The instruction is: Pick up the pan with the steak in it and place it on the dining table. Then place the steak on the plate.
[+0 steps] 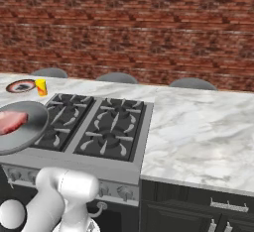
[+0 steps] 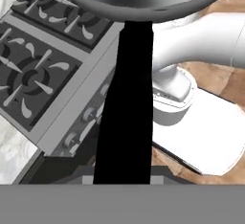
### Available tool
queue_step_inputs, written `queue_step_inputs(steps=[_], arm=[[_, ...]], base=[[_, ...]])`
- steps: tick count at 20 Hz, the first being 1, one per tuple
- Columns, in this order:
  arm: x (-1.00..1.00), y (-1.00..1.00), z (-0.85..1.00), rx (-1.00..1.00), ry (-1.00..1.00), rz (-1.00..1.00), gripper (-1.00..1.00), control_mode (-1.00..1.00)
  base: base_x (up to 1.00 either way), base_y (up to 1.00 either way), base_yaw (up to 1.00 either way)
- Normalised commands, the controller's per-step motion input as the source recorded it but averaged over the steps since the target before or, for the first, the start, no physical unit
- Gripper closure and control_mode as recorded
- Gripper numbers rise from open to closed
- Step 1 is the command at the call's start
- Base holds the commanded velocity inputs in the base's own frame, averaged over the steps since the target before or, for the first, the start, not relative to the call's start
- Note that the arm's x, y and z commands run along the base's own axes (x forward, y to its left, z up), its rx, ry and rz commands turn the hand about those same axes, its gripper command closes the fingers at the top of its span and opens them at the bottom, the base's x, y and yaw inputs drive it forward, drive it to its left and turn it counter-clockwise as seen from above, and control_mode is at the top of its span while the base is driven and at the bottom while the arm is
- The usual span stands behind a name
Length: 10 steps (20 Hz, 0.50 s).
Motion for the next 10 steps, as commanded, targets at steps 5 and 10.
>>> queue_step_inputs(steps=[5, 10], arm=[[0.04, -0.13, 0.00, 0.03, 0.07, 0.09, 1.00, -1.00], [0.00, -0.27, 0.02, 0.09, 0.03, 0.10, 1.00, -1.00]], base=[[0.00, 0.00, 0.00], [0.00, 0.00, 0.00]])
